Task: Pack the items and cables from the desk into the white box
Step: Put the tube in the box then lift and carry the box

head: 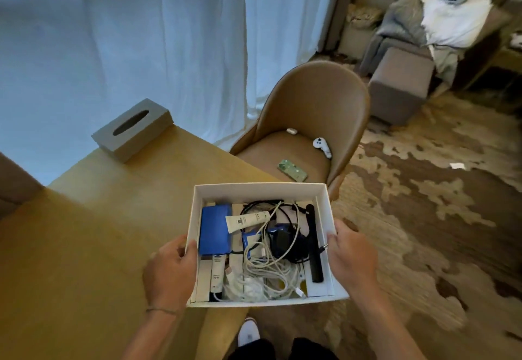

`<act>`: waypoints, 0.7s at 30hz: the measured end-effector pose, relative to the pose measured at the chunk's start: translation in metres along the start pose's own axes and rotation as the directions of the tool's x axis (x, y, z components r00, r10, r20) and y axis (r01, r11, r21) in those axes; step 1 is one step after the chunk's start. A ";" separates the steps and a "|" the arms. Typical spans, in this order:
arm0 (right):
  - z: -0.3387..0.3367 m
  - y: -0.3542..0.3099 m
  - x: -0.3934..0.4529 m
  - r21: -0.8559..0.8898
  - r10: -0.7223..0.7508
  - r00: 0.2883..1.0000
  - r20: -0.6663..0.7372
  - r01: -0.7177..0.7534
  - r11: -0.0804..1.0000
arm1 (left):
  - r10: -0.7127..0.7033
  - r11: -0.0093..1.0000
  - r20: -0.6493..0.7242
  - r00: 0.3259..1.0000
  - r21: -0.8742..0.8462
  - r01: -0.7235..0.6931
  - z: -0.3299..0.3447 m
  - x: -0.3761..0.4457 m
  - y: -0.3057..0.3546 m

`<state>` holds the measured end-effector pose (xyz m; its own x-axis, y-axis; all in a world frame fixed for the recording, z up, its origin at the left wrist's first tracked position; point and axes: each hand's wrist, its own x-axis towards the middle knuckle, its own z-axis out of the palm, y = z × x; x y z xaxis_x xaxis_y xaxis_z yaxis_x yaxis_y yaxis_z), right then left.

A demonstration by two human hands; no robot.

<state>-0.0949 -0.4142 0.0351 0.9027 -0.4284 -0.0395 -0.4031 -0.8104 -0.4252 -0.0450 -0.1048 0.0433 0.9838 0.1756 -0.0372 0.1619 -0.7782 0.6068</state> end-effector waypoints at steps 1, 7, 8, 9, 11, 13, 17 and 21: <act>-0.005 0.010 -0.007 0.006 0.039 0.999 -0.015 -0.039 0.999 | 0.037 0.999 0.009 0.999 -0.003 -0.037 0.004 0.000 0.008; -0.039 0.080 -0.061 0.055 0.248 0.960 -0.131 -0.243 0.969 | 0.266 0.963 0.083 0.960 -0.056 -0.262 0.039 -0.023 0.069; -0.045 0.093 -0.073 0.078 0.282 0.948 -0.148 -0.273 0.959 | 0.301 0.953 0.097 0.949 -0.064 -0.296 0.045 -0.031 0.080; -0.051 0.106 -0.085 0.103 0.317 0.934 -0.163 -0.304 0.947 | 0.327 0.945 0.113 0.938 -0.066 -0.321 0.051 -0.039 0.091; -0.064 0.134 -0.110 0.134 0.390 0.903 -0.182 -0.371 0.919 | 0.388 0.922 0.146 0.910 -0.065 -0.383 0.066 -0.060 0.111; -0.079 0.164 -0.138 0.161 0.449 0.869 -0.207 -0.423 0.892 | 0.456 0.890 0.181 0.871 -0.073 -0.450 0.083 -0.086 0.131; -0.112 0.227 -0.202 0.208 0.544 0.790 -0.283 -0.503 0.839 | 0.565 0.825 0.226 0.794 -0.123 -0.552 0.119 -0.156 0.171; -0.142 0.291 -0.277 0.228 0.640 0.684 -0.351 -0.601 0.766 | 0.688 0.722 0.277 0.670 -0.177 -0.668 0.154 -0.234 0.208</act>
<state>-0.4838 -0.5877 0.0506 0.3063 -0.9518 0.0180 -0.8168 -0.2725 -0.5085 -0.2294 -0.4002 0.0557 0.7925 -0.5849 0.1729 -0.5544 -0.5727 0.6039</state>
